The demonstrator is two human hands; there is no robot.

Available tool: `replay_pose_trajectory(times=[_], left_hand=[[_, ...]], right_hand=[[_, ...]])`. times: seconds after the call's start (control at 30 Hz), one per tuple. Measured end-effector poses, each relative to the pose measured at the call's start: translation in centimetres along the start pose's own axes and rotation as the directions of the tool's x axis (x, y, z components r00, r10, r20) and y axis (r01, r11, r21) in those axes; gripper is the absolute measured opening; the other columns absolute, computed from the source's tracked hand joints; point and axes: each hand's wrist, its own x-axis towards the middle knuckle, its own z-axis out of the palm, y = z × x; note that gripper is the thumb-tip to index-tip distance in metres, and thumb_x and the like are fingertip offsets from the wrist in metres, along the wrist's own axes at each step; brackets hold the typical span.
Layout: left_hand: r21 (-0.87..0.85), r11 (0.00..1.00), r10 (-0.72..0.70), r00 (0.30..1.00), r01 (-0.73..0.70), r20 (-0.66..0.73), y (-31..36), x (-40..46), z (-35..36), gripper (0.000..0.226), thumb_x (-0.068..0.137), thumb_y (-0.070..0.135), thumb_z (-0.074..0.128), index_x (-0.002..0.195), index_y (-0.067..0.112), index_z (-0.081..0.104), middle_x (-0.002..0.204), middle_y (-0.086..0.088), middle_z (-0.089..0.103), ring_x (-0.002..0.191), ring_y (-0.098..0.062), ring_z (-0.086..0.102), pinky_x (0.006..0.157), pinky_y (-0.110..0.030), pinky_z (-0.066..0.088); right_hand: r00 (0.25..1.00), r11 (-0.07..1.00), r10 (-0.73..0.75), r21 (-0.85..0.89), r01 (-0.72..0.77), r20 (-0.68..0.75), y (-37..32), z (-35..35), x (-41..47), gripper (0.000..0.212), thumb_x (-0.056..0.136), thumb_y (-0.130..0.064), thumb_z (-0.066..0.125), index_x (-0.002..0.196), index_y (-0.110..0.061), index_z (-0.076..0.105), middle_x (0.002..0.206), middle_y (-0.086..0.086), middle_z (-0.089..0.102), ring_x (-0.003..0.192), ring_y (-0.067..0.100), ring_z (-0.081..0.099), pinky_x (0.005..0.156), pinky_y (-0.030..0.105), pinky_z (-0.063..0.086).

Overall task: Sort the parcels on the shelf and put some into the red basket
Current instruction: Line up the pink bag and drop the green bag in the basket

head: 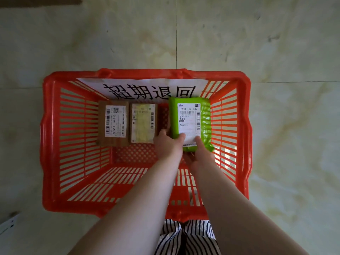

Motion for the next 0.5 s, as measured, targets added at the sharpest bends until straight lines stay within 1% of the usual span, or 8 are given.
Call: replay_pose_trajectory(times=[0.1,0.2,0.27,0.3,0.33,0.37,0.43,0.5], left_hand=[[-0.007,1.0,0.01,0.999,-0.01,-0.035,0.2,0.1,0.0,0.063,0.077,0.04,0.075,0.13,0.012,0.054,0.129,-0.01,0.06,0.112,-0.028,0.062,0.09,-0.035,0.05],[0.004,1.0,0.025,0.999,-0.025,-0.03,0.2,0.1,0.2,0.063,0.082,0.039,0.071,0.135,0.011,0.049,0.131,-0.009,0.06,0.117,-0.028,0.059,0.089,-0.032,0.046],[0.021,0.999,0.031,0.999,-0.031,-0.018,0.3,0.0,0.3,0.062,0.083,0.04,0.07,0.135,0.011,0.05,0.13,-0.009,0.06,0.116,-0.028,0.06,0.085,-0.03,0.045],[0.022,0.999,0.035,0.999,-0.035,-0.018,0.4,0.0,0.3,0.062,0.083,0.04,0.07,0.133,0.01,0.05,0.129,-0.009,0.06,0.115,-0.028,0.06,0.083,-0.028,0.044],[0.024,0.999,0.038,0.999,-0.037,-0.02,0.4,0.0,0.4,0.062,0.082,0.04,0.071,0.132,0.009,0.051,0.128,-0.01,0.061,0.115,-0.028,0.06,0.082,-0.028,0.043],[0.029,0.999,0.04,0.999,-0.039,-0.023,0.4,-0.1,0.4,0.063,0.081,0.039,0.073,0.131,0.009,0.052,0.128,-0.01,0.061,0.115,-0.028,0.06,0.083,-0.028,0.044],[0.046,0.998,0.046,0.999,-0.045,-0.026,0.3,-0.2,0.4,0.065,0.08,0.039,0.074,0.132,0.009,0.051,0.129,-0.01,0.059,0.117,-0.028,0.059,0.086,-0.03,0.045],[0.057,0.997,0.053,0.998,-0.051,-0.026,0.2,-0.2,0.4,0.066,0.079,0.04,0.074,0.133,0.009,0.05,0.131,-0.011,0.058,0.118,-0.028,0.058,0.09,-0.032,0.046]], right_hand=[[0.995,0.999,-0.015,-0.038,0.019,0.097,-0.2,-0.3,-0.5,0.057,0.091,-0.039,0.066,0.132,-0.003,0.048,0.106,0.013,0.06,0.078,0.022,0.064,0.043,0.023,0.055],[0.996,0.999,-0.01,-0.052,0.015,0.092,0.1,-0.4,-0.3,0.06,0.085,-0.044,0.072,0.124,-0.005,0.052,0.105,0.012,0.062,0.079,0.022,0.065,0.048,0.025,0.058],[1.0,0.996,0.012,-0.084,-0.01,0.026,0.5,-0.3,0.4,0.091,0.047,-0.061,0.089,0.115,-0.007,0.06,0.104,0.009,0.069,0.082,0.026,0.071,0.064,0.037,0.063],[1.0,0.996,0.023,-0.088,-0.025,-0.02,0.8,-0.3,1.4,0.109,0.023,-0.067,0.089,0.112,-0.011,0.063,0.104,0.01,0.071,0.083,0.029,0.073,0.068,0.043,0.063],[0.999,0.997,0.028,-0.074,-0.03,-0.024,0.8,-0.4,1.9,0.118,0.012,-0.07,0.088,0.112,-0.012,0.064,0.105,0.01,0.071,0.082,0.029,0.073,0.067,0.044,0.063],[1.0,0.998,0.026,-0.065,-0.026,-0.004,0.7,-0.3,1.6,0.113,0.021,-0.068,0.09,0.115,-0.011,0.061,0.107,0.01,0.071,0.081,0.028,0.073,0.063,0.042,0.063],[0.999,0.998,0.04,-0.044,-0.038,0.025,0.1,-0.3,-0.4,0.085,0.057,-0.056,0.089,0.12,-0.008,0.058,0.103,0.013,0.072,0.075,0.029,0.074,0.056,0.04,0.062],[0.998,0.998,0.056,-0.026,-0.055,0.019,-0.1,-0.6,-0.3,0.072,0.068,-0.048,0.085,0.123,-0.009,0.059,0.1,0.017,0.073,0.071,0.031,0.075,0.052,0.039,0.06]])
